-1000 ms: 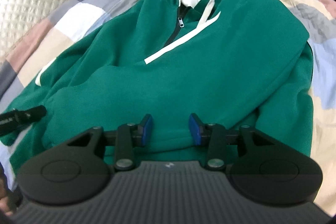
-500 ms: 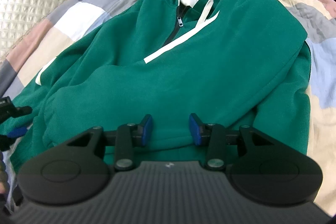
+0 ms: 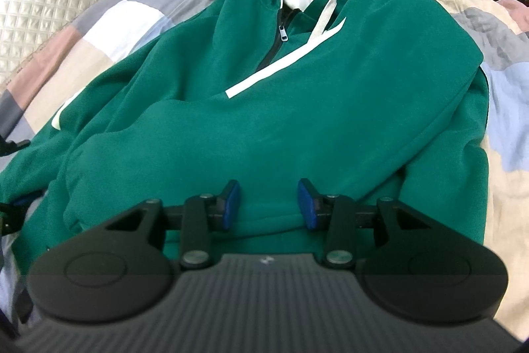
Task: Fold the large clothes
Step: 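Lift the held sleeve up with the left gripper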
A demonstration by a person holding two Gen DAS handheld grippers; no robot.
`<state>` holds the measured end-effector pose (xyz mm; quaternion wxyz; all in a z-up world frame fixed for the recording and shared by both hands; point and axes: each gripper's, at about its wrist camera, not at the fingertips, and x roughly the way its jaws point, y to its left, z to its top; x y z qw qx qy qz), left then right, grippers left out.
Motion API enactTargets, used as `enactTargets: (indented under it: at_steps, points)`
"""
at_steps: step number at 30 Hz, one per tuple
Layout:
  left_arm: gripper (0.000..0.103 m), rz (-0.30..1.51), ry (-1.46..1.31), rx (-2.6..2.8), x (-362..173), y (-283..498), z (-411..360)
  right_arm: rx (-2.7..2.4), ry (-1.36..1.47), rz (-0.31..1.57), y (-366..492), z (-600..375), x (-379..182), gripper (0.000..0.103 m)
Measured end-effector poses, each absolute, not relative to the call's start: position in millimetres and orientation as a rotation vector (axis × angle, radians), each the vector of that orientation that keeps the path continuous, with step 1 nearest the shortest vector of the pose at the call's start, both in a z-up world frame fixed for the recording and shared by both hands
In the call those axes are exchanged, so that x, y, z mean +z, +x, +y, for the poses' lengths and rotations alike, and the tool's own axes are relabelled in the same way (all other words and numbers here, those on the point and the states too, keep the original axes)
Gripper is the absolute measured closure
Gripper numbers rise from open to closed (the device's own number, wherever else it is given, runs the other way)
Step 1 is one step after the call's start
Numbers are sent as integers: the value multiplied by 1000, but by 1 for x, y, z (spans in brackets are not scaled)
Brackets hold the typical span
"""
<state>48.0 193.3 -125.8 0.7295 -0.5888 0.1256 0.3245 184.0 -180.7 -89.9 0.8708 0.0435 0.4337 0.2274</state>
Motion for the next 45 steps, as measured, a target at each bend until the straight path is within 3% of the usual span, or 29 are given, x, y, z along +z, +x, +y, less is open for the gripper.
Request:
enactTargets:
  at_steps: [1,3,5,8,18,24,31,38,45]
  points:
    - [27,267,-1273,735,-124,49,195,474,88,907,184,-180,-90,61]
    - [40,272,-1220,783,-122,53,201,471,84,906,185,-179,-91,61]
    - [84,296,-1158,834,-122,55,208,469,79,907,185,-178,-92,61]
    - [93,282,-1066,878,-121,53,214,462,78,914,186,-176,-91,61]
    - [96,274,-563,839,-47,87,180,449,90,932,187,-176,-89,61]
    - [96,259,-327,708,23,123,146,459,82,943,187,-174,-86,61]
    - [96,248,-84,454,80,173,53,443,117,947,190,-185,-77,61]
    - [95,274,170,144,75,191,-64,374,235,895,191,-222,-57,60]
    - [95,450,223,-59,21,200,-143,310,341,830,191,-260,-42,59]
